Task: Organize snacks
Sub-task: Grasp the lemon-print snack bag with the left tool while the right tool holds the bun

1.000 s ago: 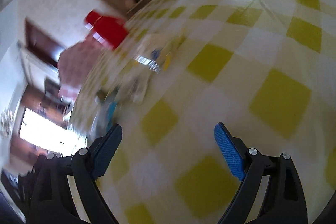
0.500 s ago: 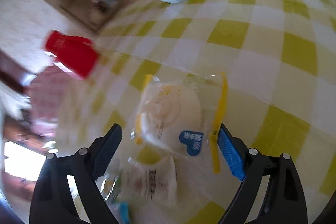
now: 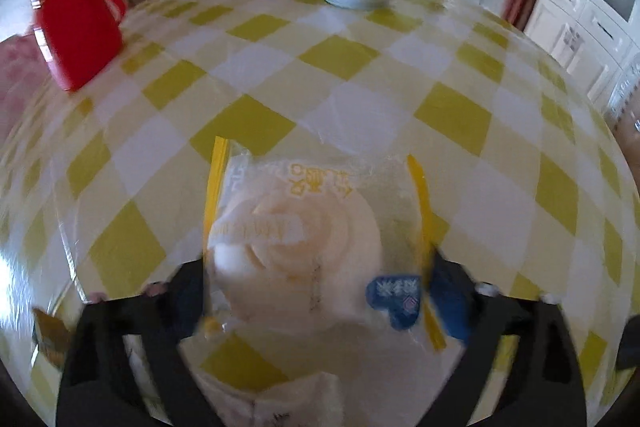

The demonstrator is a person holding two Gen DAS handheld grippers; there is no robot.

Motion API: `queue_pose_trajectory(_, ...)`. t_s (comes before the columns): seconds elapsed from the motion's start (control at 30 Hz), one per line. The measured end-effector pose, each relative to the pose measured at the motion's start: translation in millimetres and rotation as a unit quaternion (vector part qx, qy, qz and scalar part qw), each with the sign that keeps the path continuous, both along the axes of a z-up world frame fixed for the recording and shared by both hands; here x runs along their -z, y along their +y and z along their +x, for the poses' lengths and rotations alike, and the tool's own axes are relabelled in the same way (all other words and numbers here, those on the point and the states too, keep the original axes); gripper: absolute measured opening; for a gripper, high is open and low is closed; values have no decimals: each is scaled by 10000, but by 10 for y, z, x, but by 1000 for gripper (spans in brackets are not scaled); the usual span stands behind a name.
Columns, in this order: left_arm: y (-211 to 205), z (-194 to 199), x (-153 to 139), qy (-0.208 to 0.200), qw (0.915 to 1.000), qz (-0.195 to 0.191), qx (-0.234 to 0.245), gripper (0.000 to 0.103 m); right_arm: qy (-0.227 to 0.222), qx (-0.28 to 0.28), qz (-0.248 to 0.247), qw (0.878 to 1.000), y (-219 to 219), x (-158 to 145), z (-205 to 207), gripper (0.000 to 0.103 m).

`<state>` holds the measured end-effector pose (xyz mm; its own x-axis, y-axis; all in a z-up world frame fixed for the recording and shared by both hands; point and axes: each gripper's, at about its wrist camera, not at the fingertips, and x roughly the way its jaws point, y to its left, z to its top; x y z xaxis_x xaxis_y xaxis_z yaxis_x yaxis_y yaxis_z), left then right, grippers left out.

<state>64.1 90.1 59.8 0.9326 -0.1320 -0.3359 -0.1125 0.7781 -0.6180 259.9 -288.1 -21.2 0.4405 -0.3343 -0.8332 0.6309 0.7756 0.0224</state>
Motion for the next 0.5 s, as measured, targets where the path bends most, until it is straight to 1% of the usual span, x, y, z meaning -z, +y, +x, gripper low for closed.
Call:
queue_pose_trajectory(0.03,-11,8,0,10,10000,39,23,101,-107,-167,23,9998,14,-26,-38,72)
queue_pose_trajectory(0.1,-35,36,3,87,9998,133,80,101,-345,-496,155,9981,-3,-81,-234,68)
queue_pose_trajectory(0.13,-35,41,10,119,9998,142,81,101,-462,-643,308,9964,-28,-90,-340,68)
queue_pose_trajectory(0.17,-31,45,14,136,9998,132,79,101,-618,-802,491,9937,-74,-109,-549,67)
queue_pose_trajectory(0.2,-23,52,20,154,9998,131,79,101,-693,-879,536,9923,-86,-126,-675,67)
queue_pose_trajectory(0.33,-14,76,45,240,9996,120,120,101,-1092,-1418,736,9811,-51,-240,-1472,67)
queue_pose_trajectory(0.5,-88,125,72,386,9981,233,417,101,-1338,-1841,805,9704,104,-239,-2098,67)
